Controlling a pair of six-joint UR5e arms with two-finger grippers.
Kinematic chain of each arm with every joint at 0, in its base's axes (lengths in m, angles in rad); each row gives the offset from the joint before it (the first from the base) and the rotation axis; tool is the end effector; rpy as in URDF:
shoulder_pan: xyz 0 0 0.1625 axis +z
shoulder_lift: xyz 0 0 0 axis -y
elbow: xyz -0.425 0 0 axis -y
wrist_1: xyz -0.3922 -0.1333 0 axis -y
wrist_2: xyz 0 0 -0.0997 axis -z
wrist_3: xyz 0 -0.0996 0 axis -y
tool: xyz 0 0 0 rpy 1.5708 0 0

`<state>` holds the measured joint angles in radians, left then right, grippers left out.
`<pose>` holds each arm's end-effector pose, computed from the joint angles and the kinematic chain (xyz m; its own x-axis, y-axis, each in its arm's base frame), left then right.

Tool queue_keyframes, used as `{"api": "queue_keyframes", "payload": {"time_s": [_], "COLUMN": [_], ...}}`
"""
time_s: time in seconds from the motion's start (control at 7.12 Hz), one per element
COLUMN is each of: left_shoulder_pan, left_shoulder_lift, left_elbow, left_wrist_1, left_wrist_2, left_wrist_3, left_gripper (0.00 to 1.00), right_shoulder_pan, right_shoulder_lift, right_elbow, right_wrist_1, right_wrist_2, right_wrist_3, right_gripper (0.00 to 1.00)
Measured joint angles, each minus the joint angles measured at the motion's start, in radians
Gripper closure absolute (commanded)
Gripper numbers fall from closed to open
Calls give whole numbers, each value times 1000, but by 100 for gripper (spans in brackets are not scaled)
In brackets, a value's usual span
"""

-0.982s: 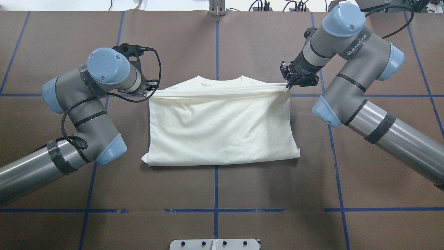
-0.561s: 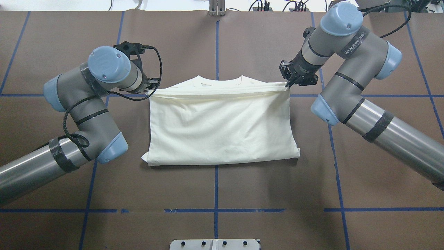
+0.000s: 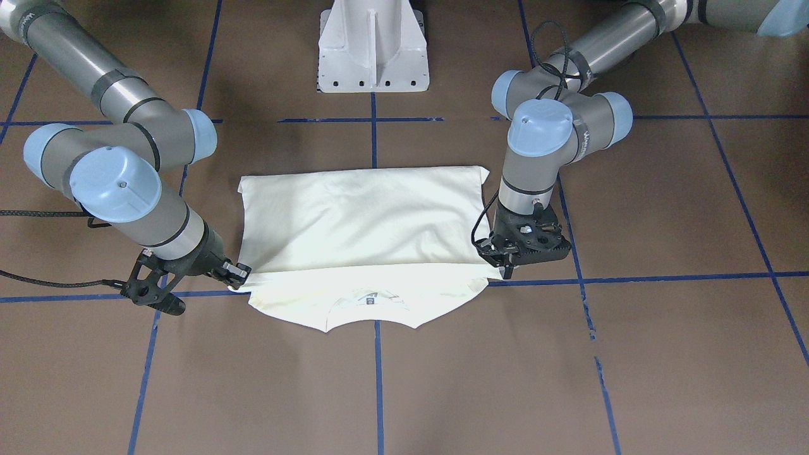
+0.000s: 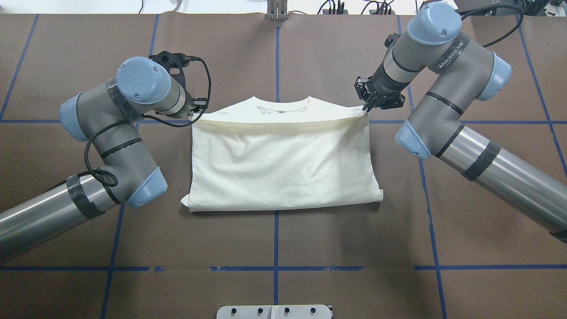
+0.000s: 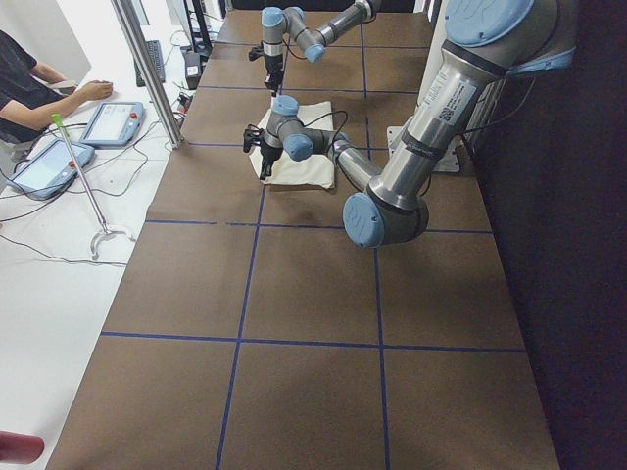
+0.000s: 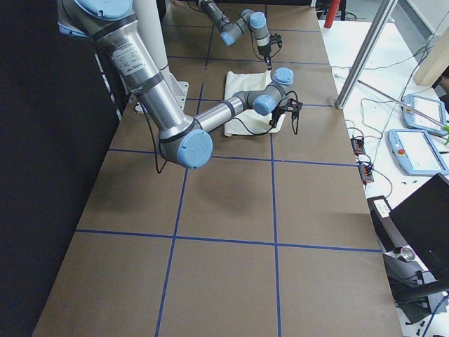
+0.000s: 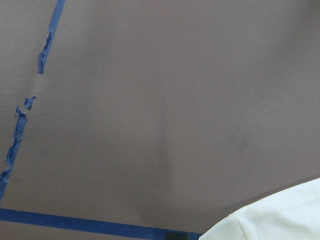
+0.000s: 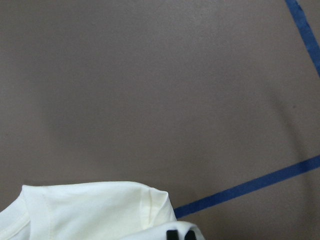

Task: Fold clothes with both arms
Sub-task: 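Lay the hem at the collar and open both grippers, then move the right gripper down to the folded shirt's side edge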

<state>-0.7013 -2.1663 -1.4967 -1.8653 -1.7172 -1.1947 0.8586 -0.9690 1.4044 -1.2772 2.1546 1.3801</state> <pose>0.4724 -0.5544 0.3139 0.6915 -0.1084 -0.7142 0.3259 0.9291 0.1745 -0.4150 -0.6007 0.3430 0.5528 0.3983 0.7320 -0.2921 0.9153 -0.2774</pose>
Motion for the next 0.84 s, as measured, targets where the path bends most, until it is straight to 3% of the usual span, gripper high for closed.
{"api": "queue_keyframes", "payload": {"time_s": [0.42, 0.84], "left_shoulder_pan": [-6, -19], "left_shoulder_lift": [-8, 0], "left_elbow": [-5, -101], "left_wrist_1": [7, 26], "left_wrist_2": [-3, -44], "left_wrist_3": [84, 129], "left_gripper": [0, 0], "right_shoulder_pan": [1, -56], "right_shoulder_lift": [-3, -101], "right_elbow": [10, 185], "right_wrist_1": [1, -7], "right_wrist_2": [0, -46], "right_wrist_3": [-16, 4], "right_gripper": [0, 0]}}
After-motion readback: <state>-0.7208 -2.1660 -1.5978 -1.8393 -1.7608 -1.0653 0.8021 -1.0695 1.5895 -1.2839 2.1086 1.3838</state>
